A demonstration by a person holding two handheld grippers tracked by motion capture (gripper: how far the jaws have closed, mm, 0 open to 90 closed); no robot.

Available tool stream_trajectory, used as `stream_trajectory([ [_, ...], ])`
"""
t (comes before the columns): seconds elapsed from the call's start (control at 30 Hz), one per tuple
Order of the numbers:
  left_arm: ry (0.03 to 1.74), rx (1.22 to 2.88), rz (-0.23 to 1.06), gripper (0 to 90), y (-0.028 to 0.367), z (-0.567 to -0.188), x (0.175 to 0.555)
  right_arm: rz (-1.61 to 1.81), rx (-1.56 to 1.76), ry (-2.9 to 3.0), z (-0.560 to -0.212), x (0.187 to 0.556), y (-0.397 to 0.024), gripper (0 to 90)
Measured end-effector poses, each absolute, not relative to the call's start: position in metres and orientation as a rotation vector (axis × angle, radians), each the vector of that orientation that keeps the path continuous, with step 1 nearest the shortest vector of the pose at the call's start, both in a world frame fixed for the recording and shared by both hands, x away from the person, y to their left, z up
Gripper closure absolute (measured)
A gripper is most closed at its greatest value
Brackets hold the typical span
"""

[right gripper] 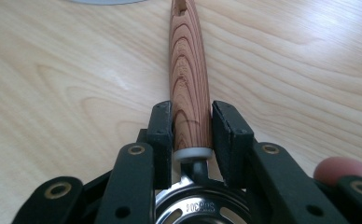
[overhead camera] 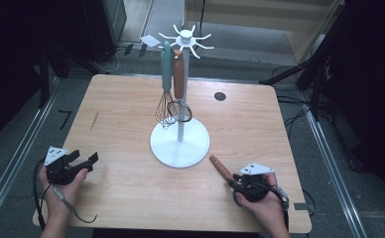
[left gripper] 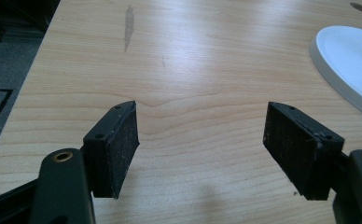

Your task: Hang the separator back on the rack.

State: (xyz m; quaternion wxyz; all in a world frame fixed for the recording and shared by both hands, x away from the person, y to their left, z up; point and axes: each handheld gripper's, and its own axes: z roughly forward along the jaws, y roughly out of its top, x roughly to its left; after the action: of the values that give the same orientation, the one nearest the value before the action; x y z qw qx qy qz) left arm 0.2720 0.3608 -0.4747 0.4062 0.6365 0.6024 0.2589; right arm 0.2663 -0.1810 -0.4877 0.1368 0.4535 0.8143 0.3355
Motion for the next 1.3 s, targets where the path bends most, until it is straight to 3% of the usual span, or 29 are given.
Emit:
stream_trajectory([
  [0.27, 1.530, 1.613, 0.634, 27.3, 0.360, -0.480, 0.274, 0.891, 1.381, 2.302, -0.488, 0.272, -0.191, 69.9],
  [0.43, 1.532, 1.619, 0.621, 27.4, 0.360, -0.482, 0.275, 0.804, 1.382, 2.320, -0.484, 0.277, -0.191, 62.5],
  [0.9, 1.519, 1.631, 0.618, 29.3, 0.359, -0.483, 0.275, 0.573, 1.487, 2.545, -0.468, 0.308, -0.183, 69.0],
  [1.3, 1.519, 1.640, 0.618, 30.2, 0.358, -0.483, 0.275, 0.394, 1.459, 2.581, -0.467, 0.321, -0.164, 66.0],
])
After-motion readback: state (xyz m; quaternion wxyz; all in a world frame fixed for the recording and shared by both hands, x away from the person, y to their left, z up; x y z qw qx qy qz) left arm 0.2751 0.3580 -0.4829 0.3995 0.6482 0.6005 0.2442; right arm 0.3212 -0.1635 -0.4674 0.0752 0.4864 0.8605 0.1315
